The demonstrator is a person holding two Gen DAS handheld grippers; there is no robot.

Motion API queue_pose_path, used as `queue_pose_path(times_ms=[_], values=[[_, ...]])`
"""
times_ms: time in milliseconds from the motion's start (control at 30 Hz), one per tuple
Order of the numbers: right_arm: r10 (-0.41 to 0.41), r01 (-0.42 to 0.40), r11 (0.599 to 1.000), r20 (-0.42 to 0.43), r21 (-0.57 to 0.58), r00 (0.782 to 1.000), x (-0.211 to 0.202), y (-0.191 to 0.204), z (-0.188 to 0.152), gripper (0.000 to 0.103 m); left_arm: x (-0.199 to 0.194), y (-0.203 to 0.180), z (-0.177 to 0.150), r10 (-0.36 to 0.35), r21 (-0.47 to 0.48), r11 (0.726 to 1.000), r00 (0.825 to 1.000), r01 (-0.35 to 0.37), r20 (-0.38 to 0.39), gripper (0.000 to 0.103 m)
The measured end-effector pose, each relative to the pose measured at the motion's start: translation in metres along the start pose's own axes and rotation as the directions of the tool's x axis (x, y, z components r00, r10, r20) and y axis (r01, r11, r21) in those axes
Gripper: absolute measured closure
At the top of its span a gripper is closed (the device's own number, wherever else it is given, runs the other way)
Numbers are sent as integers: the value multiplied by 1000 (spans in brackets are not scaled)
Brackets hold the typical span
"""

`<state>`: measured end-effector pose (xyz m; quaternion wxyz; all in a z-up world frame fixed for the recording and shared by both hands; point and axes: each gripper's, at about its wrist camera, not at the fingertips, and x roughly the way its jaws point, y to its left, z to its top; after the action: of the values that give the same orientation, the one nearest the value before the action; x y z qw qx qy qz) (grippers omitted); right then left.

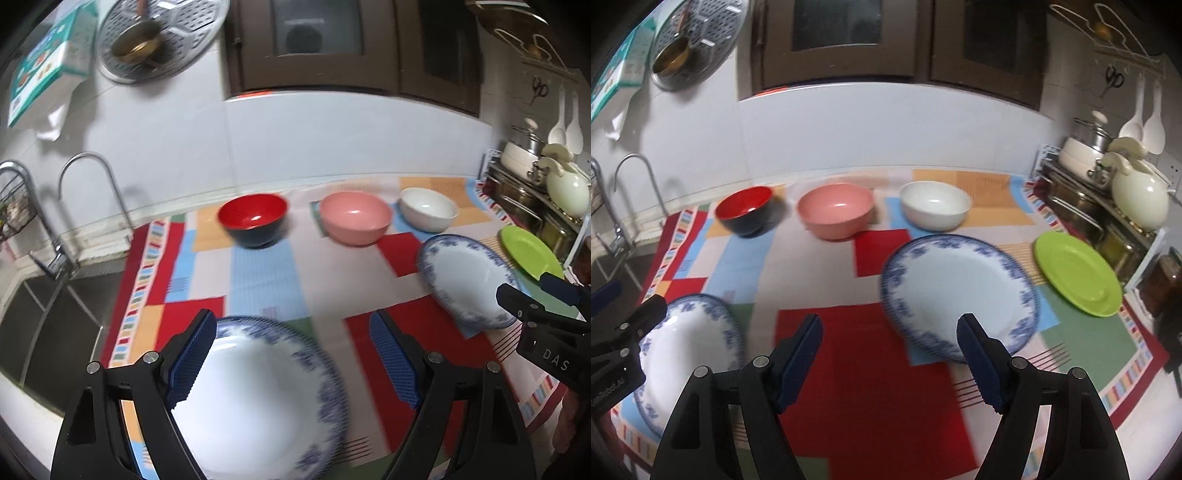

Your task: Organize plates and bowls

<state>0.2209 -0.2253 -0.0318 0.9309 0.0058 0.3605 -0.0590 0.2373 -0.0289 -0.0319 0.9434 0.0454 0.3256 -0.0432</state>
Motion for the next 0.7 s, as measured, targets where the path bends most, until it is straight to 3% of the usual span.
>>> queue_pose_path(times_ms=[367,700], values=[[-66,65,997,37,38,997,13,-78,19,27,21,-74,31,-27,60,998,999,24,43,17],[-93,92,991,1,93,996,53,-140,27,27,58,-131,48,-44,61,997,999,44,6,18]])
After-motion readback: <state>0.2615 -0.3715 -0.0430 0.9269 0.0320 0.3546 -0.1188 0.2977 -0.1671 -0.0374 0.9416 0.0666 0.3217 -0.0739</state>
